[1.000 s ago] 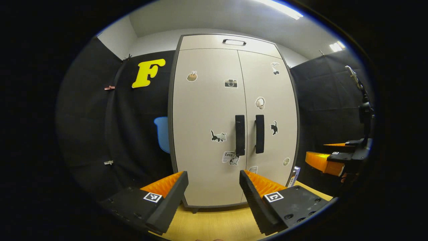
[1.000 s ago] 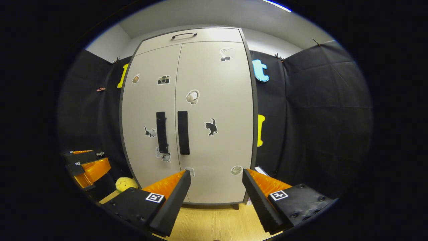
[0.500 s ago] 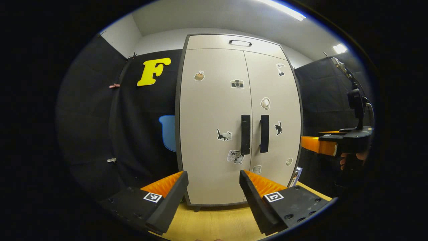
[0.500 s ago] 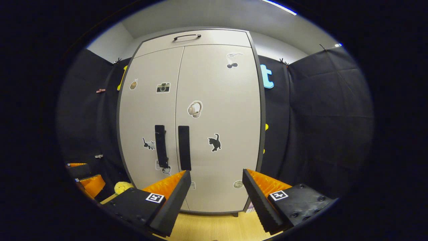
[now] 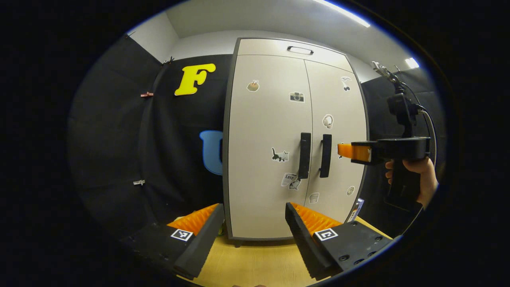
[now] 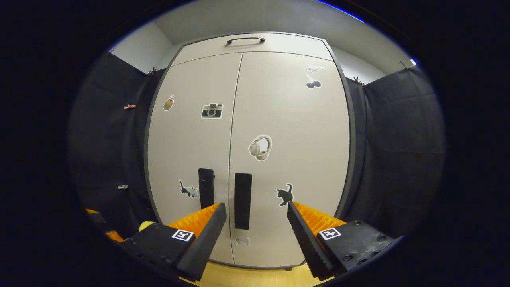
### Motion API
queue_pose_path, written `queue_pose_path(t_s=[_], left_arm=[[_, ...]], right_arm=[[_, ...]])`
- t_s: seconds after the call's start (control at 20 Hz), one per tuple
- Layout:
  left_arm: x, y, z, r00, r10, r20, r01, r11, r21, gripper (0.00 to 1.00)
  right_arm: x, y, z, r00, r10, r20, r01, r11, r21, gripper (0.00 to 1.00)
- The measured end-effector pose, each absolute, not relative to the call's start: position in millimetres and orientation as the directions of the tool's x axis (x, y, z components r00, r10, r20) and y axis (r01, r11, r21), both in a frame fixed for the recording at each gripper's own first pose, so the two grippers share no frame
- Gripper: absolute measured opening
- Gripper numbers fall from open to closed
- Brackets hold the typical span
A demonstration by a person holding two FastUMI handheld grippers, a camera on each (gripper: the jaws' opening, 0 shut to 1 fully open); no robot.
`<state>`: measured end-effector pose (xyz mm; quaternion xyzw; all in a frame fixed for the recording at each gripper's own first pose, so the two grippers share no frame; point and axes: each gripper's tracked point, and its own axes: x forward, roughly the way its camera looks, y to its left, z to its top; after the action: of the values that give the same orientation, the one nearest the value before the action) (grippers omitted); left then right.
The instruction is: Open the right door of the double-door shoe cabinet with the right hand, and open the left door with the left hand.
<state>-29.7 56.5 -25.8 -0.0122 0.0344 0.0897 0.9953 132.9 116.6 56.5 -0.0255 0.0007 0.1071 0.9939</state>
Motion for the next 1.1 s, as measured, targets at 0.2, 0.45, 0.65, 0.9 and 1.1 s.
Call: queue_pose_path(t_s=[0.2, 0.45, 0.65, 0.9, 1.1], left_arm=[[-38.1, 71.1, -31.0, 0.973, 0.219, -0.074, -0.220, 0.975, -0.004, 0.95], [-44.5, 80.8, -42.9, 0.967, 0.236, -0.099, -0.239, 0.971, -0.026, 0.95], [-48.7, 84.7, -51.6, 0.964, 0.240, -0.117, -0.245, 0.969, -0.031, 0.95], [-51.8, 93.7, -59.9, 0.958, 0.251, -0.138, -0.259, 0.965, -0.040, 0.95], [-51.6, 97.4, -56.0, 0.962, 0.246, -0.121, -0.256, 0.964, -0.074, 0.95]], right_arm=[[159.7, 128.2, 44.6, 0.979, 0.202, -0.033, -0.203, 0.979, -0.034, 0.97], [191.3, 132.2, 42.6, 0.988, 0.151, -0.039, -0.151, 0.988, -0.013, 0.97], [209.7, 133.2, 33.3, 0.987, 0.136, -0.081, -0.134, 0.991, 0.026, 0.97], [214.9, 142.4, 26.2, 0.983, 0.149, -0.104, -0.144, 0.988, 0.048, 0.85], [222.7, 153.1, 14.6, 0.979, 0.152, -0.135, -0.148, 0.988, 0.036, 0.55]])
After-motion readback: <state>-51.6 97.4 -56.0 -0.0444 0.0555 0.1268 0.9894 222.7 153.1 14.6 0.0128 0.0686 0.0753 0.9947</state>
